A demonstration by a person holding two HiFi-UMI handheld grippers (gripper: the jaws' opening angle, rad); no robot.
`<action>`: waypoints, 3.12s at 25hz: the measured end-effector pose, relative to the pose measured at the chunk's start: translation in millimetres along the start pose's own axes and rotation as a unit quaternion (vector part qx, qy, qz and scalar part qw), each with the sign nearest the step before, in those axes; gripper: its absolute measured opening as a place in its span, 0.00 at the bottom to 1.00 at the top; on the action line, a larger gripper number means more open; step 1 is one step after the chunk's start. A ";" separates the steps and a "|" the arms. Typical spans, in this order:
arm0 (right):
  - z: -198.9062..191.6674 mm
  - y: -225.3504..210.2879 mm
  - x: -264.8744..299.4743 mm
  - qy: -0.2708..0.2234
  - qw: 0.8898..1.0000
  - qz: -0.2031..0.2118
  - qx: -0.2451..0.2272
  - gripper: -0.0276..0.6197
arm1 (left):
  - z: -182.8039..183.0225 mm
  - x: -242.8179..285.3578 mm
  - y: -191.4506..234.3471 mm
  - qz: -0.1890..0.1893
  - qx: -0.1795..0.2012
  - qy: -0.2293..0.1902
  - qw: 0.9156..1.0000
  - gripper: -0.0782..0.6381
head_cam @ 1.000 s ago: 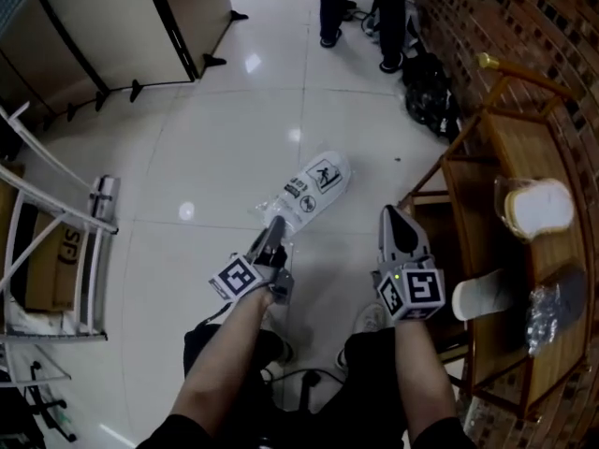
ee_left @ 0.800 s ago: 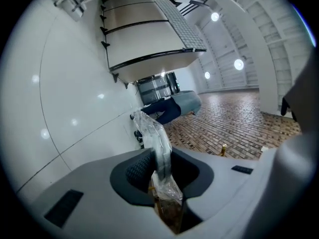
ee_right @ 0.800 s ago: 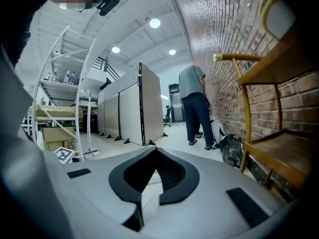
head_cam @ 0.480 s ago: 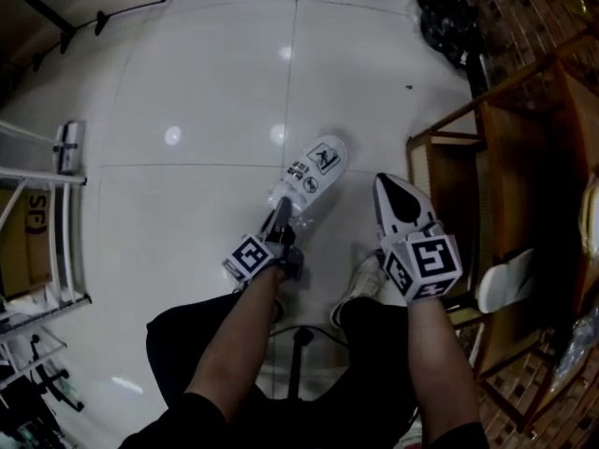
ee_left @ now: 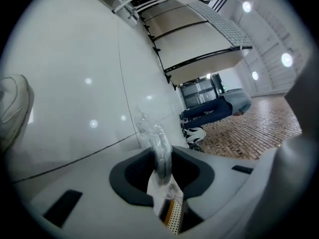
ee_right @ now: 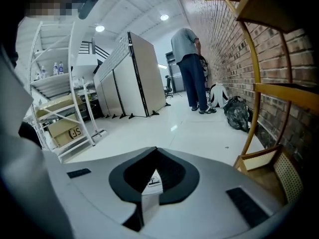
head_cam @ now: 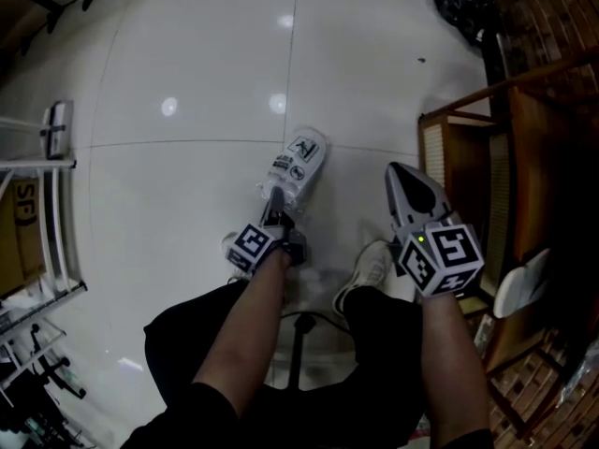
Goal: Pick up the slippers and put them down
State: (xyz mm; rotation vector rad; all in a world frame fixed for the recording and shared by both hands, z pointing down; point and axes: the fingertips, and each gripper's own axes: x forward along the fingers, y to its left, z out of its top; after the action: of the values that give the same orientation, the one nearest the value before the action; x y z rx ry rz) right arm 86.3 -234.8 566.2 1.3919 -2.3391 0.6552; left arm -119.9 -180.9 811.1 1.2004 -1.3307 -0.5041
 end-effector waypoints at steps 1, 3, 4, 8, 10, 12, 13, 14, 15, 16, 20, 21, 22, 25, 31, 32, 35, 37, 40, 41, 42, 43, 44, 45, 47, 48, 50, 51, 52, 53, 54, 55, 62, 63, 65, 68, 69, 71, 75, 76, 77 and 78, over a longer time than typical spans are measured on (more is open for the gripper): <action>-0.4 1.0 0.8 0.001 1.000 0.004 0.000 0.06 | -1.6 -0.3 2.6 0.009 0.001 -0.002 1.000 0.22; 1.5 1.9 1.0 -0.005 1.000 0.011 0.004 0.06 | -5.0 0.6 6.9 0.027 0.014 0.000 1.000 0.22; 3.3 2.2 0.7 -0.008 1.000 0.014 0.005 0.06 | -7.5 1.9 9.0 0.036 0.015 0.003 0.999 0.22; 4.1 2.4 -1.5 -0.009 1.000 0.017 0.003 0.06 | -33.8 -0.2 17.7 0.065 -0.012 0.028 0.997 0.30; 4.2 2.2 -2.1 -0.009 1.000 0.017 0.002 0.06 | -52.5 -5.9 26.4 0.091 -0.029 0.044 0.994 0.31; 4.0 2.7 -3.0 -0.009 1.000 0.019 -0.002 0.06 | -72.8 -13.3 41.2 0.130 -0.055 0.064 0.988 0.44; 4.1 2.5 -3.6 -0.009 1.000 0.019 -0.003 0.06 | -82.9 -17.2 49.3 0.152 -0.067 0.078 0.983 0.53; 4.3 1.9 -4.0 -0.010 1.000 0.019 -0.003 0.06 | -91.5 -21.3 56.3 0.173 -0.070 0.092 0.978 0.61; 4.6 1.3 -4.5 -0.011 1.000 0.019 -0.003 0.06 | -98.0 -25.5 61.5 0.192 -0.064 0.107 0.973 0.63; 5.0 0.8 -4.9 -0.012 1.000 0.019 -0.003 0.06 | -103.0 -29.4 64.9 0.211 -0.049 0.123 0.969 0.63; 8.9 1.5 -6.3 -0.019 1.000 0.019 -0.008 0.06 | -111.4 -39.7 64.8 0.285 0.085 0.192 0.935 0.63; 9.5 2.6 -6.4 -0.019 1.000 0.020 -0.012 0.06 | -110.4 -40.3 60.0 0.296 0.140 0.210 0.921 0.63; 9.6 3.7 -6.7 -0.019 0.999 0.021 -0.017 0.06 | -107.6 -41.3 54.2 0.302 0.194 0.224 0.906 0.63; 12.0 5.0 -8.8 -0.019 0.999 0.021 -0.028 0.06 | -92.0 -49.4 42.9 0.315 0.295 0.234 0.871 0.63; 33.6 7.0 -20.3 -0.043 0.998 0.006 -0.047 0.06 | -102.8 -51.6 2.2 0.260 0.222 0.242 0.908 0.63; 35.9 8.3 -22.4 -0.045 0.998 0.005 -0.055 0.06 | -105.8 -54.6 -4.5 0.254 0.220 0.246 0.909 0.63; 42.6 15.6 -29.1 -0.050 0.996 0.004 -0.079 0.06 | -106.0 -60.1 -36.9 0.216 0.272 0.261 0.901 0.63; 45.8 20.5 -34.4 -0.049 0.995 0.000 -0.088 0.06 | -93.3 -61.1 -63.2 0.193 0.310 0.260 0.894 0.63; 50.2 24.1 -38.4 -0.045 0.994 -0.010 -0.096 0.06 | -50.7 -55.5 -116.2 0.162 0.369 0.221 0.888 0.63; 51.2 25.1 -40.3 -0.043 0.994 -0.015 -0.099 0.06 | -35.1 -56.2 -137.0 0.150 0.395 0.203 0.883 0.62; 52.2 26.3 -43.3 -0.043 0.993 -0.021 -0.103 0.06 | -20.5 -58.2 -159.9 0.131 0.423 0.182 0.878 0.62; 53.3 28.0 -47.1 -0.045 0.993 -0.028 -0.108 0.06 | -6.6 -61.3 -183.0 0.109 0.449 0.160 0.872 0.62; 55.1 30.4 -51.6 -0.048 0.992 -0.034 -0.116 0.06 | 7.6 -66.1 -204.3 0.089 0.472 0.136 0.866 0.61; 58.0 33.5 -56.7 -0.054 0.990 -0.040 -0.125 0.06 | 22.4 -72.1 -224.8 0.069 0.491 0.110 0.862 0.61; 69.8 40.6 -70.4 -0.077 0.986 -0.050 -0.139 0.06 | 51.1 -88.9 -267.7 0.024 0.511 0.052 0.858 0.57; 79.0 43.8 -79.6 -0.095 0.983 -0.057 -0.143 0.06 | 64.0 -100.5 -289.3 0.001 0.513 0.027 0.858 0.52; 106.1 52.9 -102.6 -0.140 0.977 -0.071 -0.146 0.06 | 88.8 -127.8 -334.4 -0.047 0.518 -0.023 0.854 0.42; 121.9 60.4 -115.6 -0.162 0.973 -0.073 -0.148 0.06 | 100.6 -142.9 -358.7 -0.073 0.522 -0.049 0.848 0.38; 136.5 69.1 -128.9 -0.182 0.969 -0.071 -0.153 0.06 | 111.0 -158.9 -382.9 -0.099 0.528 -0.074 0.840 0.29; 148.6 78.1 -142.4 -0.200 0.964 -0.067 -0.159 0.06 | 119.0 -175.6 -404.7 -0.123 0.534 -0.096 0.831 0.23; 157.8 87.2 -156.4 -0.217 0.960 -0.062 -0.164 0.06 | 124.1 -193.2 -422.8 -0.144 0.540 -0.114 0.821 0.17; 165.0 96.5 -171.1 -0.232 0.957 -0.057 -0.167 0.06 | 126.1 -211.3 -437.0 -0.164 0.546 -0.127 0.812 0.16; 180.1 144.5 -261.1 -0.310 0.931 -0.046 -0.185 0.06 | 84.7 -329.7 -473.3 -0.295 0.590 -0.135 0.739 0.12; 178.8 149.6 -271.1 -0.318 0.929 -0.044 -0.183 0.06 | 78.6 -341.6 -470.6 -0.305 0.593 -0.132 0.733 0.12; 173.6 158.1 -288.4 -0.336 0.925 -0.039 -0.175 0.06 | 71.1 -359.9 -459.8 -0.317 0.588 -0.125 0.734 0.12; 161.6 172.0 -307.6 -0.354 0.918 -0.035 -0.173 0.06 | 69.1 -377.1 -438.7 -0.316 0.585 -0.125 0.737 0.12; 156.7 176.7 -312.2 -0.356 0.917 -0.033 -0.175 0.06 | 69.1 -381.7 -432.3 -0.312 0.590 -0.130 0.733 0.12; 144.5 184.0 -318.7 -0.358 0.916 -0.029 -0.177 0.06 | 69.3 -390.5 -419.8 -0.305 0.600 -0.142 0.726 0.12; 119.6 186.1 -317.9 -0.347 0.920 -0.031 -0.179 0.05 | 68.4 -399.8 -394.7 -0.291 0.611 -0.155 0.720 0.12; 115.6 184.6 -315.6 -0.344 0.921 -0.033 -0.177 0.05 | 67.6 -400.6 -389.9 -0.287 0.613 -0.154 0.720 0.12; 112.8 182.9 -313.5 -0.342 0.923 -0.034 -0.175 0.05 | 66.8 -400.2 -385.0 -0.285 0.615 -0.154 0.719 0.12; 110.6 181.3 -311.7 -0.340 0.924 -0.036 -0.173 0.05 | 66.0 -398.4 -379.9 -0.285 0.618 -0.154 0.717 0.12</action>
State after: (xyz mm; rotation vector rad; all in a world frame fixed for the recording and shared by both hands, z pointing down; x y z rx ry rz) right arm 63.8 6.7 277.4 1.7008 -2.6922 -0.3251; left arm -152.0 -6.4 285.8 2.8063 -1.5793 -0.1654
